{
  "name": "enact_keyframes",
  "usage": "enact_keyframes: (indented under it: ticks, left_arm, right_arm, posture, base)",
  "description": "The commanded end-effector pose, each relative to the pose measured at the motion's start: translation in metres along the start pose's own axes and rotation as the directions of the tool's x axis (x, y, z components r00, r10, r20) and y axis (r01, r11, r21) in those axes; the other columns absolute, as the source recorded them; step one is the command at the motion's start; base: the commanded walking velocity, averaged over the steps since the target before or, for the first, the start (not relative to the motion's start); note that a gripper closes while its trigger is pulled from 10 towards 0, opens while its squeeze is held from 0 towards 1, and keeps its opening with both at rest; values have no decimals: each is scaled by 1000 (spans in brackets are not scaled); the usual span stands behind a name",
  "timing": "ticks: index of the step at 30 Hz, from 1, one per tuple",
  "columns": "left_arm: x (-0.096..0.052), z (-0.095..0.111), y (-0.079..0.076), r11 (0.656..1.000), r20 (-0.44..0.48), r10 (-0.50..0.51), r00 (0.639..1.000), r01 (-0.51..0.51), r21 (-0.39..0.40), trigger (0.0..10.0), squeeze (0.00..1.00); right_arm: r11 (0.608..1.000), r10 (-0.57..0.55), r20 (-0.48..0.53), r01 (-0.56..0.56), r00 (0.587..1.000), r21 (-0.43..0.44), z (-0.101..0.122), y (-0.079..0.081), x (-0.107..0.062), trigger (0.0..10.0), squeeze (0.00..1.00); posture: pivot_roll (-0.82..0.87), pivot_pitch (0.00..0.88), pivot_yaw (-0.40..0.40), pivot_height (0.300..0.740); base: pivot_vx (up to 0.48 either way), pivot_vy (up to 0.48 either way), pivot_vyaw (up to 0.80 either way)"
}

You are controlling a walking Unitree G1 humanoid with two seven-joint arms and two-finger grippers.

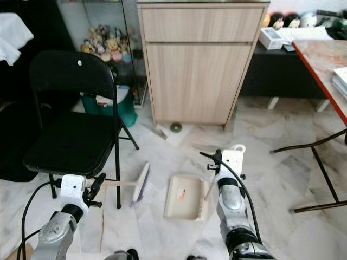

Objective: Sweep floor

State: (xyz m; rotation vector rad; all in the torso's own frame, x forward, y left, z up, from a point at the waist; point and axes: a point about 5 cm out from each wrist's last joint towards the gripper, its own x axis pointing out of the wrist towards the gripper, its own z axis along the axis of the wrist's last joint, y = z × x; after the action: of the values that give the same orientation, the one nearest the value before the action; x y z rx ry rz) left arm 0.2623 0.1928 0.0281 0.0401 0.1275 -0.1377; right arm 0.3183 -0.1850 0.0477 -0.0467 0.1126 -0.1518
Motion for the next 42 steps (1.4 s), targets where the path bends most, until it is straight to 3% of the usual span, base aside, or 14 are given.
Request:
enact_keyframes:
  ticks: [1,19,42]
  left_arm:
    - [-1,0,4,1000,-4,5,1000,-5,5,10000,0]
    - [-2,-1,5,1000,-8,9,1000,-9,5,10000,0]
    - [-2,-1,6,1000,-6,17,1000,-17,10,10000,0]
  right_arm:
    - [1000,-2,-68,2,998,11,-14,2,-6,10000,0]
    - [1000,6,-72,-5,997,12,-15,5,-7,10000,0]
    - [1000,20,-69,-20,997,6,-15,7,-7,10000,0]
  posture:
    - [80,123,21,740]
    - [85,135,18,740]
    - [86,139,16,740]
  base:
    - [-274,0,0]
    - [-273,0,0]
    - [-233,0,571]
